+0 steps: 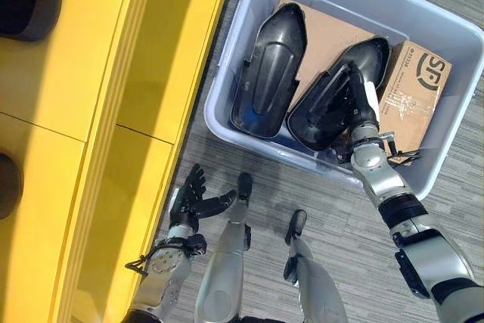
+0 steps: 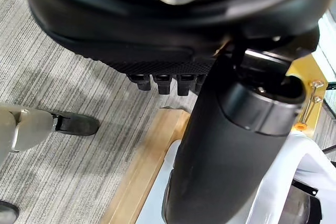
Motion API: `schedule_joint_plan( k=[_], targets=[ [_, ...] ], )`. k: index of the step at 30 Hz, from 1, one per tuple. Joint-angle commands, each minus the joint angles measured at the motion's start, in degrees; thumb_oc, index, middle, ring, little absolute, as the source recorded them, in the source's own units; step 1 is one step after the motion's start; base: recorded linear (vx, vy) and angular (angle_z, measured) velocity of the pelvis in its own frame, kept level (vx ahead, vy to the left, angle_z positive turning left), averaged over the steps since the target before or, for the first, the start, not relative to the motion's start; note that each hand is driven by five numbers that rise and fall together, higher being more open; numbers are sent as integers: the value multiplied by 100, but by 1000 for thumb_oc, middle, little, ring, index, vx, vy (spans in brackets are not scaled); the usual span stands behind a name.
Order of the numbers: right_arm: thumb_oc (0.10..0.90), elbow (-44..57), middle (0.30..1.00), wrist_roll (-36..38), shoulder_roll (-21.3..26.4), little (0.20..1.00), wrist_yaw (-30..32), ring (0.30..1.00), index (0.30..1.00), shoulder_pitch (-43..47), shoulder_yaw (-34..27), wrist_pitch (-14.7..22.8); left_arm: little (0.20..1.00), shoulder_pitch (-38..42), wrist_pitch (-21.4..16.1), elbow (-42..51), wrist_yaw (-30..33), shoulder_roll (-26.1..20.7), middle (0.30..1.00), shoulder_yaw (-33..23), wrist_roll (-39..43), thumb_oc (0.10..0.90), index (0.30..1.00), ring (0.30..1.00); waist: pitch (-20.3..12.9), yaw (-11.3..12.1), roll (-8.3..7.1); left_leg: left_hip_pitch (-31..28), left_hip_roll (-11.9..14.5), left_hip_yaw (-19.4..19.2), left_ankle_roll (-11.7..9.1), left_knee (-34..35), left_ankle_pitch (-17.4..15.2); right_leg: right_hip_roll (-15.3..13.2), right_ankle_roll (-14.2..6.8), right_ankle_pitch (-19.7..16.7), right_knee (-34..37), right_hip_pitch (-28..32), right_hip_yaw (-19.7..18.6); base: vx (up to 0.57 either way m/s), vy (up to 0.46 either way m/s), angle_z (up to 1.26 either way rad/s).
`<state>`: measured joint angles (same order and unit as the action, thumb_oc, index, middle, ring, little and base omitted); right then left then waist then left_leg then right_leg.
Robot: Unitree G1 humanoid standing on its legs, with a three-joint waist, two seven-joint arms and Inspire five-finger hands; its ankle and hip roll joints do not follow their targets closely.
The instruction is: Move parts from the plastic box to the shelf.
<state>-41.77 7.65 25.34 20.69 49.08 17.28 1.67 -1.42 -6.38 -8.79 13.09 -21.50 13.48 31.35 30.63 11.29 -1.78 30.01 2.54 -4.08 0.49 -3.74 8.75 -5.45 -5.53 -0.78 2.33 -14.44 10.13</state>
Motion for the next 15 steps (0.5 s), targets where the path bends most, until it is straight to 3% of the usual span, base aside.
schedule_joint_plan(
  k=[1,15],
  targets=[
    [900,68,1000,169,536,1000,152,1000,1000,528,53,260,1000,-295,-345,601,-71,-173,1000,129,93,900,1000,1000,-84,37,152,563,415,-54,-458,-575,-155,-321,-39,774,-801,181,194,0,0,0],
    [900,-676,1000,-434,1107,1000,160,1000,1000,1358,591,62,1000,-224,-429,655,-69,-263,1000,171,183,900,1000,1000,-84,109,208,697,375,-22,-438,-636,-194,-321,-31,806,-873,66,190,3,3,2]
  ],
)
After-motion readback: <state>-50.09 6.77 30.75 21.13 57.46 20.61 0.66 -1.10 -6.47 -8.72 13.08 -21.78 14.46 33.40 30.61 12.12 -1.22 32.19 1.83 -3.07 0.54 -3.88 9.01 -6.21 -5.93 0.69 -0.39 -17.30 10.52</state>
